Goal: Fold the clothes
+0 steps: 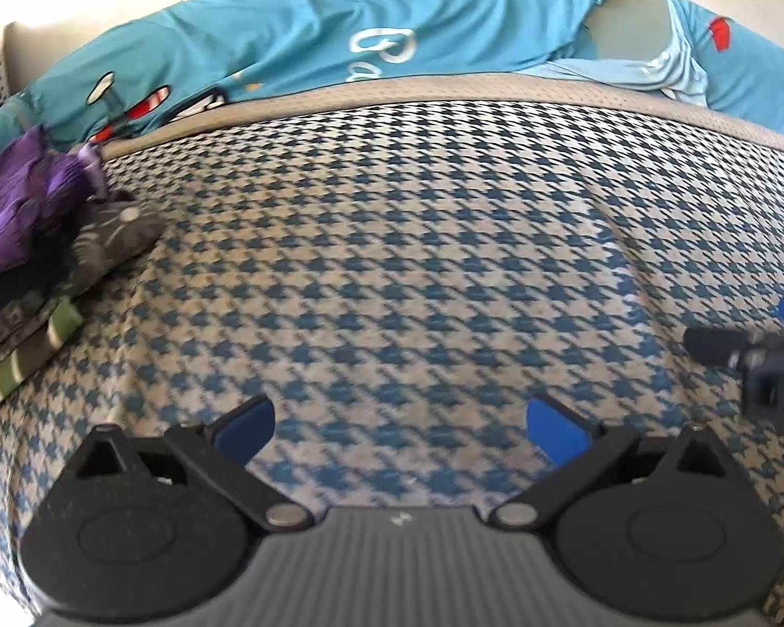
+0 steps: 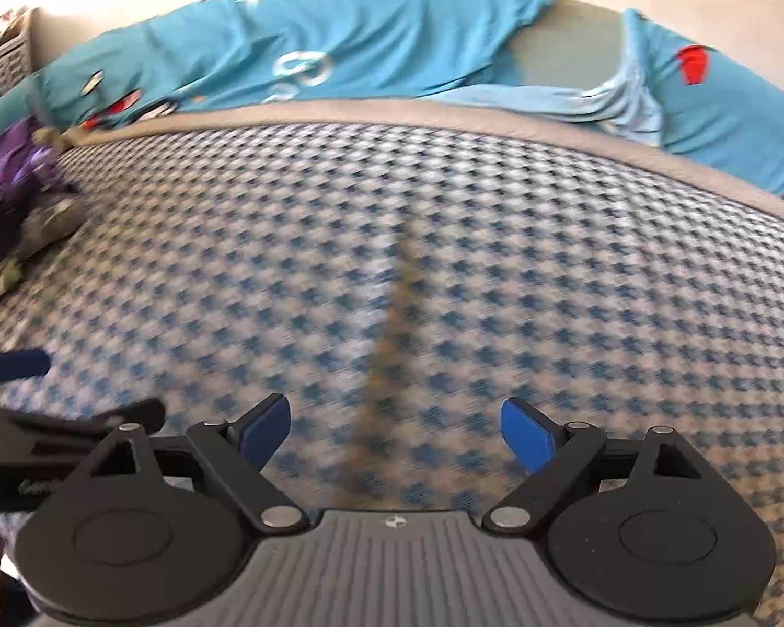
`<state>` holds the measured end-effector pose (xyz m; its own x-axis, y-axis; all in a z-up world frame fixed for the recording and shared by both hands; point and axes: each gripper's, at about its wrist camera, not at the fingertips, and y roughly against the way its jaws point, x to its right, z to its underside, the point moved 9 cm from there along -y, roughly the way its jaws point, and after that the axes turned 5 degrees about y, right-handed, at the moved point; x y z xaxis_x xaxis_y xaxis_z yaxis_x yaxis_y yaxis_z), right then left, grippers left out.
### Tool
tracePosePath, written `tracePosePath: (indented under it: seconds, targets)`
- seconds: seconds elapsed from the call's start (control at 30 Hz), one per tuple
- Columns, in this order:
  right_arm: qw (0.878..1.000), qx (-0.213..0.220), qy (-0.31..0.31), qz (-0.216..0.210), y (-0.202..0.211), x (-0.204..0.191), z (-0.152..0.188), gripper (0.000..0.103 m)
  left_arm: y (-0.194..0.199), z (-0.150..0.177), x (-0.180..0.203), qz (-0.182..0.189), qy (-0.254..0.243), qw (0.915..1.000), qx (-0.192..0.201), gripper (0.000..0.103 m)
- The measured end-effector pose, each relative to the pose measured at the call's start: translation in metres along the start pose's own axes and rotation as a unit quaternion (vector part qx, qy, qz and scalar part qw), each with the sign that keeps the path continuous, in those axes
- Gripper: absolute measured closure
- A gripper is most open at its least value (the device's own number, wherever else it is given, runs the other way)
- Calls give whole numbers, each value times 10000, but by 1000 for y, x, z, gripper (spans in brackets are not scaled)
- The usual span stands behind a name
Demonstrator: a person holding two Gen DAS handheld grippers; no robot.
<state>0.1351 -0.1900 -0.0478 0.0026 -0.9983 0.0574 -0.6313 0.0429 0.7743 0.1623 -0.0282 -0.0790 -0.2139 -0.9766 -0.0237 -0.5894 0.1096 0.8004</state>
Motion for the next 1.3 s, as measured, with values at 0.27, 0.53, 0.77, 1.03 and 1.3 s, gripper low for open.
tracePosePath:
  seconds: [0.27, 0.53, 0.77, 1.03, 1.3]
  targets:
    - [9951, 345, -904, 214, -19, 77, -12, 13, -25, -16, 21, 62, -50, 9998, -167, 0]
    - [9894, 456, -1244, 595, -43, 134, -13, 10, -48, -39, 31, 110, 65, 9996, -247, 0]
    - [9872, 594, -1196, 875, -65, 164, -14, 10, -63, -43, 41, 254, 199, 9983, -479, 0]
    - [9865, 771, -1117, 920, -80, 176, -17, 0, -68, -41, 46, 158, 162, 9984, -527, 0]
    - [9858, 918, -783, 1171, -88, 175, -19, 0, -66, -40, 47, 192, 170, 9980, -576, 0]
